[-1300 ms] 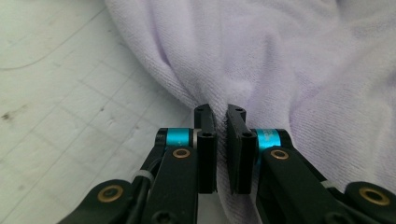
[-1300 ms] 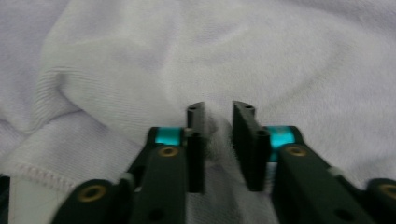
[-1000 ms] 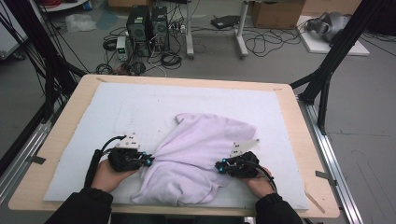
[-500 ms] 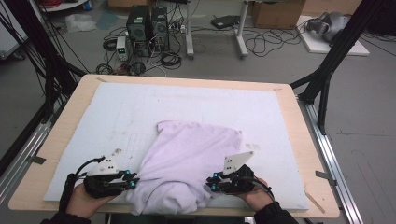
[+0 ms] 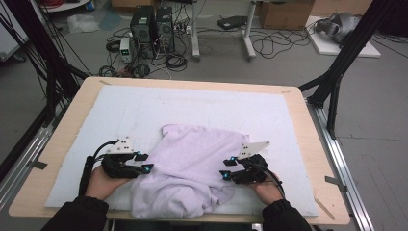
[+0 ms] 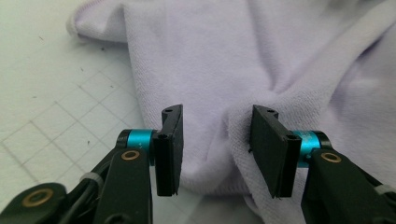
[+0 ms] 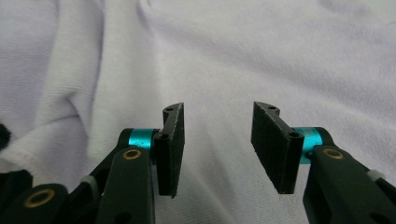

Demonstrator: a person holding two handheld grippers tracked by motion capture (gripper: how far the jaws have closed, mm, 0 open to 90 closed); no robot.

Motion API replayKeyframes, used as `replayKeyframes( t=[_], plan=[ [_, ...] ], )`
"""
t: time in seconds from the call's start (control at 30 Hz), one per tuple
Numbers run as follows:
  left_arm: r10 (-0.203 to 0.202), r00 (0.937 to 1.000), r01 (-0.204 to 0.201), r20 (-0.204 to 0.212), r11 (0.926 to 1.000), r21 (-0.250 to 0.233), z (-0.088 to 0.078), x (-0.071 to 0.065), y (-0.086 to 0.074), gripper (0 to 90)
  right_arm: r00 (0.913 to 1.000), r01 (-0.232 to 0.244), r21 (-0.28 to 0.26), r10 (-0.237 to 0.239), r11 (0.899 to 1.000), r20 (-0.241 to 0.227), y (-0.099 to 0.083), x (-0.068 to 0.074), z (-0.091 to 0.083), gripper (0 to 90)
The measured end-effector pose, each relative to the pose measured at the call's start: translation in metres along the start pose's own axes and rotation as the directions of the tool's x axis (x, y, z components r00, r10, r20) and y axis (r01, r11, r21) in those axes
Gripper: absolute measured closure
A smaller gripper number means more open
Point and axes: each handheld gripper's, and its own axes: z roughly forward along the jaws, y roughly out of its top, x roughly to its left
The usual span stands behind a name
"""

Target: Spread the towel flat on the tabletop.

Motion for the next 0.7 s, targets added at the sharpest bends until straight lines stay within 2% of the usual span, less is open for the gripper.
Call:
replayKeyframes(
  t=[0.07,0.1,0.17,0.23,0.27,0.33,0.37,0.43,0.5,0.7],
  plan=[
    [-0.019,0.9998,0.019,0.001,0.9997,0.018,0.008,0.004,0.000,55.1,0.9999,0.006,0.022,-0.006,1.000,0.012,-0.001,-0.002,0.002,54.6],
    [-0.031,0.9995,0.031,0.009,0.9992,0.025,0.012,0.005,0.000,55.6,1.0000,0.007,0.030,-0.007,1.000,0.002,-0.001,-0.001,0.004,55.0],
    [-0.043,0.9987,0.041,0.027,0.9977,0.054,0.017,0.005,-0.002,63.8,0.9999,0.017,0.052,-0.017,0.999,0.000,-0.002,0.001,0.007,56.4],
    [-0.043,0.9977,0.040,0.052,0.9973,0.061,0.018,0.003,-0.003,74.0,0.9997,0.020,0.071,-0.019,0.997,-0.016,-0.004,0.002,0.011,60.3],
    [-0.044,0.9979,0.042,0.047,0.9973,0.060,0.018,0.001,-0.004,78.6,0.9994,0.028,0.095,-0.026,0.995,-0.023,-0.006,0.003,0.014,63.5],
    [-0.037,0.9984,0.034,0.043,0.9974,0.063,0.015,-0.001,-0.005,83.6,0.9991,0.041,0.092,-0.040,0.995,-0.012,-0.007,0.006,0.014,73.3],
    [-0.038,0.9984,0.035,0.042,0.9975,0.061,0.014,-0.002,-0.006,84.5,0.9989,0.036,0.096,-0.033,0.995,-0.034,-0.007,0.006,0.014,79.5],
    [-0.038,0.9983,0.035,0.044,0.9971,0.068,0.010,-0.004,-0.008,85.2,0.9982,0.037,0.097,-0.032,0.995,-0.051,-0.007,0.007,0.014,85.4],
    [-0.037,0.9984,0.034,0.042,0.9973,0.065,0.004,-0.007,-0.012,85.5,0.9969,0.054,0.105,-0.048,0.993,-0.062,-0.007,0.010,0.013,86.6],
    [-0.019,0.9982,0.015,0.058,0.9979,0.063,-0.009,-0.023,-0.021,85.9,0.9938,0.068,0.106,-0.058,0.992,-0.095,-0.011,0.020,0.008,87.0]
  ],
)
